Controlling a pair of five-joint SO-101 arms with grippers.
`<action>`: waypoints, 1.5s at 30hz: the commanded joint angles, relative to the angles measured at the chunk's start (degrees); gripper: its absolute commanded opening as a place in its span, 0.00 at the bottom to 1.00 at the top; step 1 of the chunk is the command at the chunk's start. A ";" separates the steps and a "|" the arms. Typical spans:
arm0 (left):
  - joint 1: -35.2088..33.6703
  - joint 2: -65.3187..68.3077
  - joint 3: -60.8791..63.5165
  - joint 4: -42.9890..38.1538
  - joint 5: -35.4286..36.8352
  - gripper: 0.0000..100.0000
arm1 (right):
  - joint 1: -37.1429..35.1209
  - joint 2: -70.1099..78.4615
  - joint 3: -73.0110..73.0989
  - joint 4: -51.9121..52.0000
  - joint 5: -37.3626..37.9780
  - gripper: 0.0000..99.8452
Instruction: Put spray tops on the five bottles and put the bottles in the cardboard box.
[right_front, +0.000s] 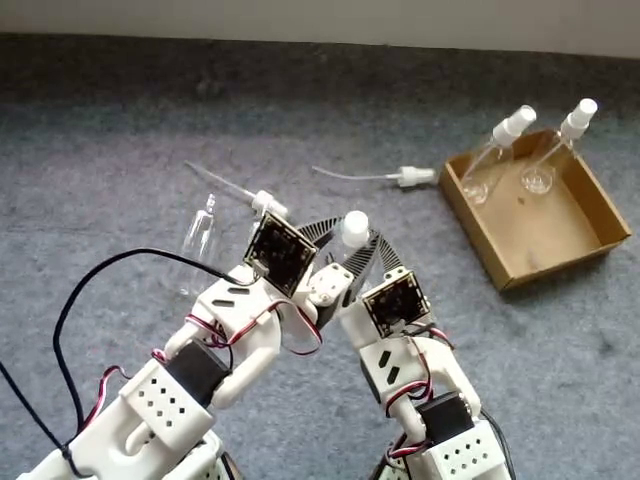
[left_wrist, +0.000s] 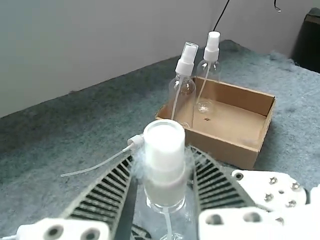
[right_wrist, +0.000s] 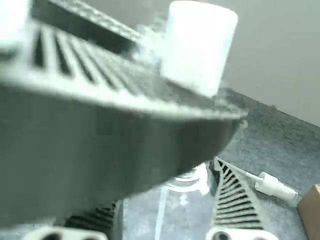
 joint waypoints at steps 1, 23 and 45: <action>-0.31 -0.04 2.15 -1.32 -3.16 0.00 | -0.04 -0.84 0.92 -0.04 -0.53 0.13; 0.22 -0.13 6.02 -11.43 -2.73 0.00 | -0.13 -0.84 -1.63 0.22 -0.53 0.13; -3.47 -0.75 4.79 -6.24 -2.73 0.28 | 0.04 -0.84 -1.54 0.22 -0.26 0.13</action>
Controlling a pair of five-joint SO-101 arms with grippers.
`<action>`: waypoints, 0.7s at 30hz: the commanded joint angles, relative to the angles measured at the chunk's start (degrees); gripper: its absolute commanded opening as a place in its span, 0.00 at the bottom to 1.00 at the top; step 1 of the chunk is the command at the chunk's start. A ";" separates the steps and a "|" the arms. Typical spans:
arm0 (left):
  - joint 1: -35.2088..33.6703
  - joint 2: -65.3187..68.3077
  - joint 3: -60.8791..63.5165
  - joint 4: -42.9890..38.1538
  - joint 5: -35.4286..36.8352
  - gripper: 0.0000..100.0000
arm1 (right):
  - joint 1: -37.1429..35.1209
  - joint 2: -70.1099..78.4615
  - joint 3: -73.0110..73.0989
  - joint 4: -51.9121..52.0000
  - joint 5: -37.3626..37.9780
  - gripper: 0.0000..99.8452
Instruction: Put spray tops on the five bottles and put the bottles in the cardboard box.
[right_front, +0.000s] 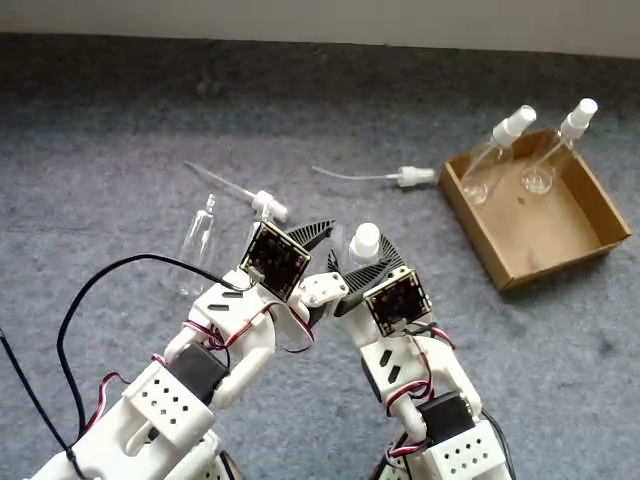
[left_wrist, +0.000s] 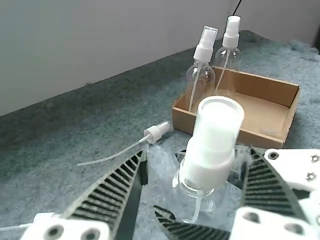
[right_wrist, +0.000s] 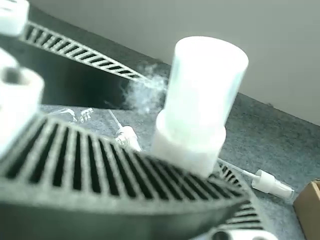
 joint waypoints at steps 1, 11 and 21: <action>-1.89 -0.66 -2.68 0.35 -0.35 0.28 | -0.31 -0.84 -1.27 0.13 -0.09 0.13; -0.57 -7.96 -10.59 20.40 -0.70 0.28 | 4.00 -0.84 -1.45 -0.04 -0.35 0.13; -6.90 -18.51 -10.68 32.26 -0.79 0.28 | 4.35 -0.31 -1.80 0.22 -0.35 0.13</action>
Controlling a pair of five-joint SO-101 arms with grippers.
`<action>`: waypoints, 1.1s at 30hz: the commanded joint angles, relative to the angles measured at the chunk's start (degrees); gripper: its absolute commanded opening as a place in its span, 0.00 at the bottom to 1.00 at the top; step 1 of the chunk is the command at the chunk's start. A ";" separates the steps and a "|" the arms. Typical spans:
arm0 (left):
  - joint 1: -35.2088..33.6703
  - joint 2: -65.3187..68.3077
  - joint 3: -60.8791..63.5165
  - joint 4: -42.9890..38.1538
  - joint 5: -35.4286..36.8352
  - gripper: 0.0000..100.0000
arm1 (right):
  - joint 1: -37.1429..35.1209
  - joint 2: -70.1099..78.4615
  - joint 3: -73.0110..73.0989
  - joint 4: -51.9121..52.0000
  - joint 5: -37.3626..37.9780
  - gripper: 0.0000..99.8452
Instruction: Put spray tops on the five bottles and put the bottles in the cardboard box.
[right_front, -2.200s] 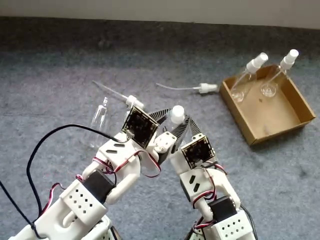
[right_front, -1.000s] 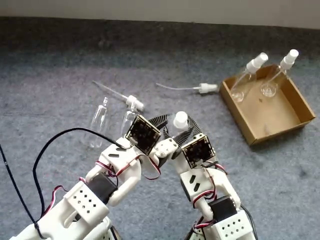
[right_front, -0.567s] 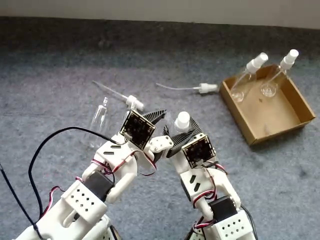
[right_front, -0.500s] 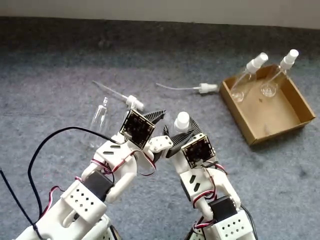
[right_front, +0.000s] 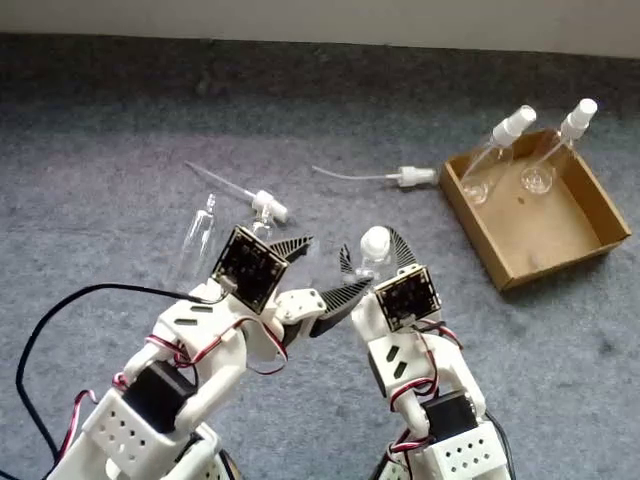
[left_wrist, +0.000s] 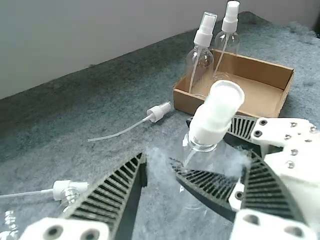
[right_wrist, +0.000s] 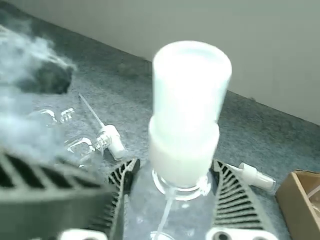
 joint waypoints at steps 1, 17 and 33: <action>-4.88 -4.70 -2.95 5.54 -0.53 0.27 | 0.75 -0.31 -1.80 0.22 -0.44 0.13; -22.46 -22.55 8.40 20.22 0.00 0.27 | 2.24 -0.22 -11.12 9.19 -0.35 0.13; -23.60 -27.03 17.19 20.57 7.12 0.27 | 12.97 -0.13 -18.24 17.27 0.09 0.08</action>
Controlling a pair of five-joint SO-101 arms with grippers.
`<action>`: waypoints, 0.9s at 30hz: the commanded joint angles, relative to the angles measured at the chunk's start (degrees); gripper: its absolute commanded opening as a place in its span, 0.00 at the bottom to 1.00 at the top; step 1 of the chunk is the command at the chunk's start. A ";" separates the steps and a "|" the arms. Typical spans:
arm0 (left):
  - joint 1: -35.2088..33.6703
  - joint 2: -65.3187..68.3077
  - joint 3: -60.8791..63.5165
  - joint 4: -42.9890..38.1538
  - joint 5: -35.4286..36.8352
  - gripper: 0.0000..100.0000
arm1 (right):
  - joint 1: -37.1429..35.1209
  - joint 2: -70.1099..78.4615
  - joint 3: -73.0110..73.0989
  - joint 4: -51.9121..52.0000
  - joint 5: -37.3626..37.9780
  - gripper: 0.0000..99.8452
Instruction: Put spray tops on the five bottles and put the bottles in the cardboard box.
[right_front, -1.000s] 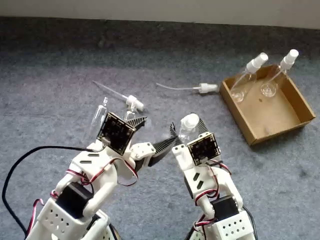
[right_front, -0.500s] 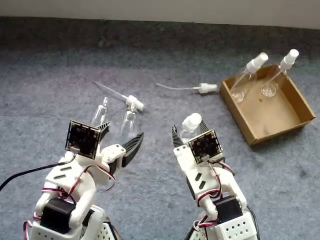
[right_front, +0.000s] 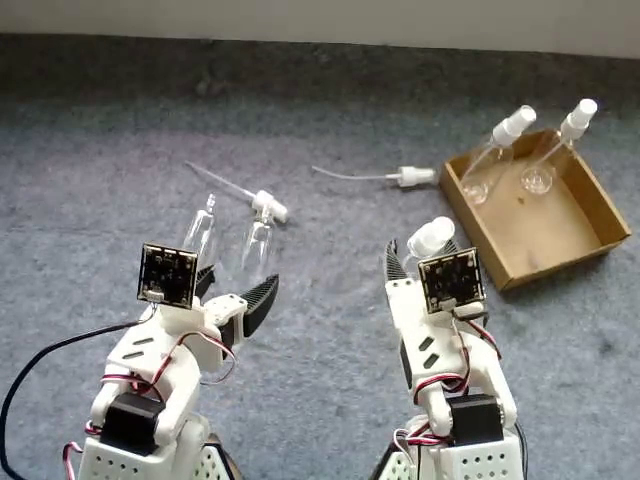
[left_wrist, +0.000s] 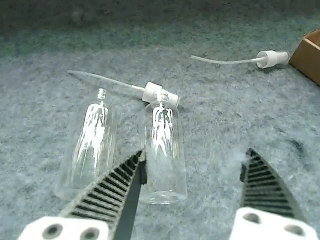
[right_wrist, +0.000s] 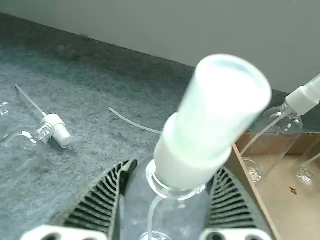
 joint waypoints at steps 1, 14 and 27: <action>-1.01 -0.04 0.22 0.35 1.05 0.27 | 0.92 -0.04 -7.08 0.66 0.18 0.08; -0.92 -0.04 2.07 0.00 0.88 0.27 | 1.01 0.84 -15.25 3.91 3.34 0.08; -0.92 -0.04 2.15 0.26 0.79 0.27 | 13.05 30.37 -40.04 8.40 2.90 0.08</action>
